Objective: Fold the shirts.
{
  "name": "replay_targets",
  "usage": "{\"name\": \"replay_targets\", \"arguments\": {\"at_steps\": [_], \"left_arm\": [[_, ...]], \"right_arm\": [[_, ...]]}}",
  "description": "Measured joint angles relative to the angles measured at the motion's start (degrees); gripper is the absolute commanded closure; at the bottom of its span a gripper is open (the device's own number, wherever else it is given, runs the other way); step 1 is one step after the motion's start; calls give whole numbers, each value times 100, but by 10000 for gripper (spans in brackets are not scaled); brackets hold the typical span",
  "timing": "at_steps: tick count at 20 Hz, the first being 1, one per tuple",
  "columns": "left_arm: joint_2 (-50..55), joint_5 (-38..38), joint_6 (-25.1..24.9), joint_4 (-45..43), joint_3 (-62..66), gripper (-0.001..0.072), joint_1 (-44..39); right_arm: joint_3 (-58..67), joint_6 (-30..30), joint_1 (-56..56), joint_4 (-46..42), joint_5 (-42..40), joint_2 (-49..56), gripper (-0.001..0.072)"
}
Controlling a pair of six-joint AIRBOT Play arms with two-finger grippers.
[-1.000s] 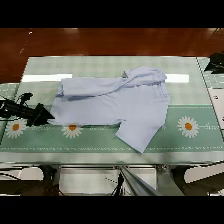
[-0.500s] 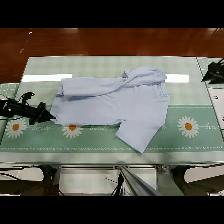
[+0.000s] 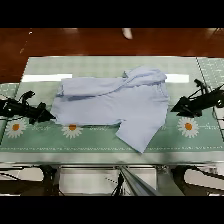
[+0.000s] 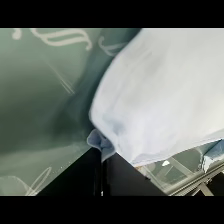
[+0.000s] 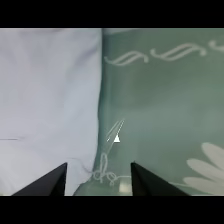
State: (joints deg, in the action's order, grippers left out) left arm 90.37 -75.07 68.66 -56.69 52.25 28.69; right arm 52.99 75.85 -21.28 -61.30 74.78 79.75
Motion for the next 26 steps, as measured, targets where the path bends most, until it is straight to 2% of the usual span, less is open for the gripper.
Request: {"name": "replay_targets", "arguments": {"at_steps": [4, 5, 6, 7, 8, 12, 14, 17, 20, 23, 26], "left_arm": [[0, 7, -39, 0, 0, 689, 0], [0, 9, -50, 0, 0, 689, 0], [0, 11, -59, 0, 0, 689, 0], [0, 11, -79, 2, 0, 690, 0], [0, 15, -103, 7, 2, 690, 0], [-188, 275, -345, -15, 210, 692, 0], [-527, 20, -446, 144, 531, 691, 0], [-1274, -177, -535, 745, 1228, 691, 2], [-2173, -238, -608, 1738, 2006, 691, -4], [-3150, 118, -824, 2629, 2903, 691, -4], [-4033, 785, -986, 2957, 3698, 691, -4]], "right_arm": [[-957, -31, 417, 295, -557, -243, 227], [-1099, -33, 551, 463, -660, -273, 281], [-1202, -35, 691, 640, -817, -286, 428], [-1285, -37, 841, 723, -1036, -297, 641], [-1338, -31, 966, 769, -1207, -304, 692], [-1217, -66, 1167, 1102, -1427, -566, 692], [-901, -199, 1126, 1176, -1364, -964, 693], [-114, -376, 1047, 1224, -1353, -1805, 693], [831, -428, 1014, 1228, -1600, -2608, 693], [1816, -356, 1001, 1123, -1941, -3239, 693], [2771, -85, 999, 772, -2269, -3635, 693]]}}
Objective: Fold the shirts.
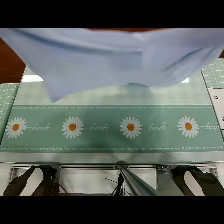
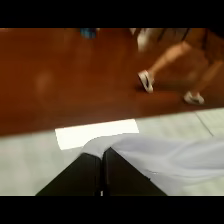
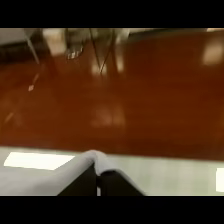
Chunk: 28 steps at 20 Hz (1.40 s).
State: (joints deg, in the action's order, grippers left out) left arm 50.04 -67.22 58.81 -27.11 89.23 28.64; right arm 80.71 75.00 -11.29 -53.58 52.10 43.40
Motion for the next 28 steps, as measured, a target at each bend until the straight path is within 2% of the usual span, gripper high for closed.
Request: {"name": "replay_targets", "arguments": {"at_steps": [4, 8, 10, 14, 18, 21, 25, 28], "left_arm": [[-1038, 758, 13, -234, 597, 691, 0], [-1847, 887, 872, -1368, 780, 692, 0], [-2146, 649, 1202, -1998, 817, 692, 0], [-2455, -426, 1513, -2920, 839, 691, 0], [-2433, -1244, 1633, -3528, 837, 691, 0], [-2214, -1552, 1727, -3652, 752, 690, 0], [-1751, -1958, 1777, -3362, 269, 690, 0], [-1268, -2020, 1797, -3145, -348, 691, -46]], "right_arm": [[1349, 549, 0, -730, -229, -254, 693], [2433, 1261, 0, -1849, 289, -358, 693], [2789, 1471, 0, -2304, 855, -380, 693], [3106, 1635, 0, -2896, 2092, -435, 694], [3191, 1587, 0, -3239, 2675, -372, 694], [3213, 1443, 2, -3279, 3204, -24, 694], [3220, 1163, 2, -3060, 4225, 966, 694], [3220, 1078, 22, -2914, 4358, 1902, 694]]}}
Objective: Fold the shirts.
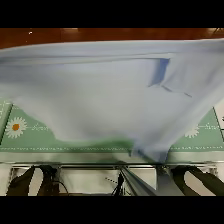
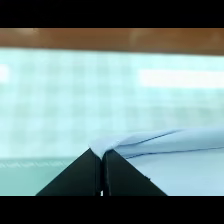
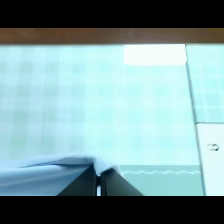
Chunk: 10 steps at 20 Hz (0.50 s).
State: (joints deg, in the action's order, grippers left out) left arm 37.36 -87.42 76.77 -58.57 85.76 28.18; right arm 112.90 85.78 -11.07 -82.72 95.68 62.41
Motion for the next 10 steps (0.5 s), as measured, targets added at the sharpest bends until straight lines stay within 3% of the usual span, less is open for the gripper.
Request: {"name": "replay_targets", "arguments": {"at_steps": [5, 10], "left_arm": [[1366, 595, -59, 101, -844, 690, -568], [2999, 1845, -326, 184, -1071, 690, -1349]], "right_arm": [[0, -26, 415, 83, -726, 1574, 694], [0, 92, 717, 105, -2057, 2782, 693]]}}
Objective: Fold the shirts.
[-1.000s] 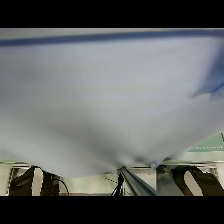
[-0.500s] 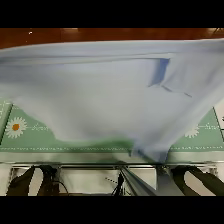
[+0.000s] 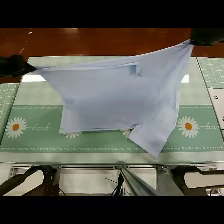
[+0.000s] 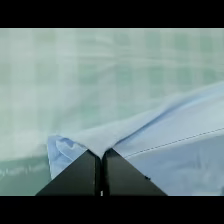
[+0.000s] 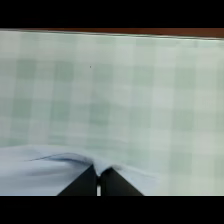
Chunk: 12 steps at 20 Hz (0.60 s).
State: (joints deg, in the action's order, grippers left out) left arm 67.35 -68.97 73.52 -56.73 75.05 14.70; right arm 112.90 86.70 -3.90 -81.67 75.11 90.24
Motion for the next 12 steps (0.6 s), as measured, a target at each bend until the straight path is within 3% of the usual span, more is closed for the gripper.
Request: {"name": "replay_targets", "arguments": {"at_steps": [5, 12], "left_arm": [[1165, 1399, -79, 50, -39, 690, -448], [2055, 2092, -105, 46, -48, 689, -695]], "right_arm": [[0, 195, 31, 0, -1010, 870, 693], [0, 264, 35, -7, -1193, 1703, 692]]}}
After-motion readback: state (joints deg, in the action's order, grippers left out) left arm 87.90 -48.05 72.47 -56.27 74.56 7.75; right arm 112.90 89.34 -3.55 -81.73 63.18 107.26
